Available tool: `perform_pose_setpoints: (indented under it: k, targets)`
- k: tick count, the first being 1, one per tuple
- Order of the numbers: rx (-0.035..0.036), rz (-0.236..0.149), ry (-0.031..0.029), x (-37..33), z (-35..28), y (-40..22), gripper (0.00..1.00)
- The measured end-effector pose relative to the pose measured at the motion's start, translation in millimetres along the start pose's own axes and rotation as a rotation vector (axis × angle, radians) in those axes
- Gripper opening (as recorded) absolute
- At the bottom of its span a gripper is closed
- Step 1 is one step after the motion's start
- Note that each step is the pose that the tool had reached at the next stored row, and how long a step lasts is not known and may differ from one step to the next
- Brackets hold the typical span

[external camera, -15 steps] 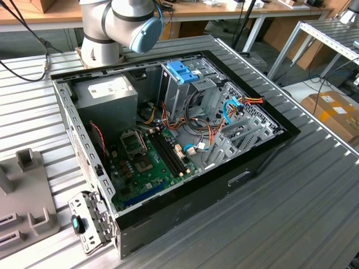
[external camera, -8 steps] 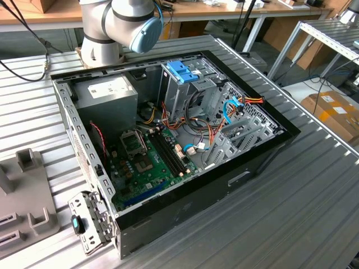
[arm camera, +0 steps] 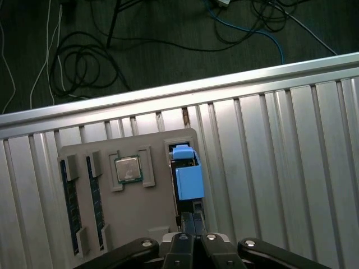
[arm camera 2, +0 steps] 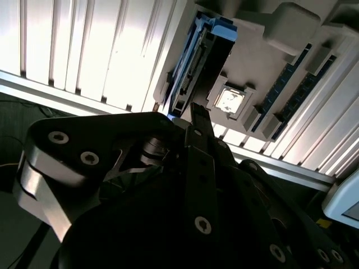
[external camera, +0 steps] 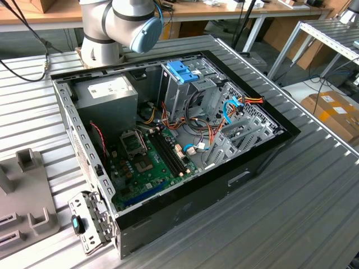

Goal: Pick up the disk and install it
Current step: 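Pick up the disk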

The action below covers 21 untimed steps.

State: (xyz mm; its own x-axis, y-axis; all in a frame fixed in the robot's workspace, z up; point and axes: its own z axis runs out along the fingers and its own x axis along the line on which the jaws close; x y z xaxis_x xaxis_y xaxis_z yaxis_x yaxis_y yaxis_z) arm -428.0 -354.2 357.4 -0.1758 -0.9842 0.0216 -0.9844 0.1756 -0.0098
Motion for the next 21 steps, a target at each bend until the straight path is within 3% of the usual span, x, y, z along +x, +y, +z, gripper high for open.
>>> perform_pose_setpoints:
  k: [8,21]
  targets:
    - [0.0001,-0.008,-0.0001,0.2,6.1,-0.7,0.11]
    - [0.0003,-0.016,-0.0001,4.1,7.1,-3.9,0.11]
